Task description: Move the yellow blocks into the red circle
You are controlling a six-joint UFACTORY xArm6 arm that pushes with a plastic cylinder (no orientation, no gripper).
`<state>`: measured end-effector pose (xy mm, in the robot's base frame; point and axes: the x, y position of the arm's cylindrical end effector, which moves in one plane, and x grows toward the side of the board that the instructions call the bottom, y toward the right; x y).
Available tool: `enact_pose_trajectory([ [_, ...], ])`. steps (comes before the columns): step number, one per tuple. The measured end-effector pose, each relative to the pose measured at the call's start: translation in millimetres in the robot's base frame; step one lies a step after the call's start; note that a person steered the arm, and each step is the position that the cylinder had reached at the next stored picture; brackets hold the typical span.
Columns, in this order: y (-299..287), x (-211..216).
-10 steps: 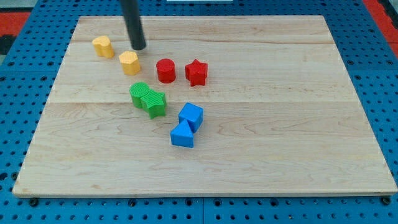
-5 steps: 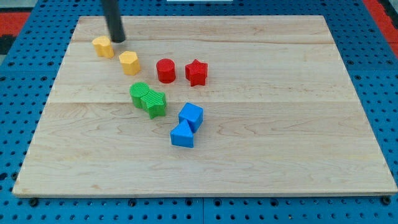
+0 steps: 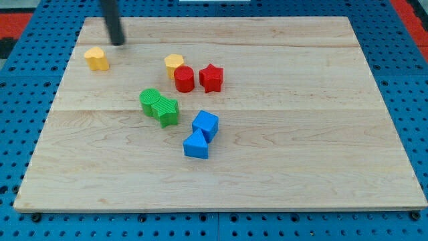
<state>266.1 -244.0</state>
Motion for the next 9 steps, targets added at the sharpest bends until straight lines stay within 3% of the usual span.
enact_pose_trajectory([
  [1, -37, 34],
  [3, 122, 89],
  [4, 133, 98],
  [5, 57, 98],
  [7, -9, 95],
  [9, 32, 132],
])
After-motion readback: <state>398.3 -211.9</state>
